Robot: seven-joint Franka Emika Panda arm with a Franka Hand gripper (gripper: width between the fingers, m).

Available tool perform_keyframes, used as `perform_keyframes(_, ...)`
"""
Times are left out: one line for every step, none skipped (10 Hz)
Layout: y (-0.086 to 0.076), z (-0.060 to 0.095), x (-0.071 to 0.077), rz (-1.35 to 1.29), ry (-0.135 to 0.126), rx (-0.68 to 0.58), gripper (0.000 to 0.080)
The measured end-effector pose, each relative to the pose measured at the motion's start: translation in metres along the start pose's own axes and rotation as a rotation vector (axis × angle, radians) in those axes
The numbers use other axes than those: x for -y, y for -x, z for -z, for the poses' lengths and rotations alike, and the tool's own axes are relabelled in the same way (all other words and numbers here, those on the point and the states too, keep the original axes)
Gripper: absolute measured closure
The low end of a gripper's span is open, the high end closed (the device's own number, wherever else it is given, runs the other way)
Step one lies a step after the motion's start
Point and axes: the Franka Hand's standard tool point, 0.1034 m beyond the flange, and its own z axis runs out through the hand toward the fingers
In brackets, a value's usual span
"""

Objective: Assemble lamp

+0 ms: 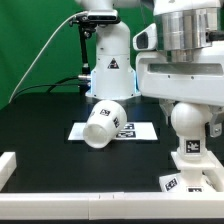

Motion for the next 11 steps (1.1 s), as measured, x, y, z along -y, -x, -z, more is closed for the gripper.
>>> perform_keyframes(0.0043, 0.0072, 0.005, 0.138, -0.013, -0.002, 0.0116)
perform_keyframes(0.0091, 0.0128, 0.0068, 0.26, -0.023, -0.006, 0.0103)
perform_keyframes(0.0121, 0.0151, 0.0073, 0.365, -0.023, -0.008, 0.0103)
perform_keyframes(0.0106, 0.0132, 0.0058, 0.424, -0.021, -0.007, 0.0101)
perform_keyframes(0.0104, 0.0129, 0.0053, 0.447, -0.02, -0.007, 0.0101)
perform_keyframes(0.0098, 0.0129, 0.0049, 0.54, -0.017, -0.01, 0.0101)
perform_keyframes(0.0088, 0.0127, 0.0039, 0.643, -0.009, -0.014, 0.0101)
perform_keyframes(0.0078, 0.0123, 0.0027, 0.802, 0.013, -0.022, 0.0101)
perform_keyframes(0.0062, 0.0115, 0.002, 1.01, 0.036, -0.025, 0.0101)
perform_keyframes(0.0033, 0.0094, 0.0012, 1.152, 0.046, -0.019, 0.0101)
perform_keyframes(0.0029, 0.009, 0.0006, 1.176, 0.05, -0.019, 0.0101)
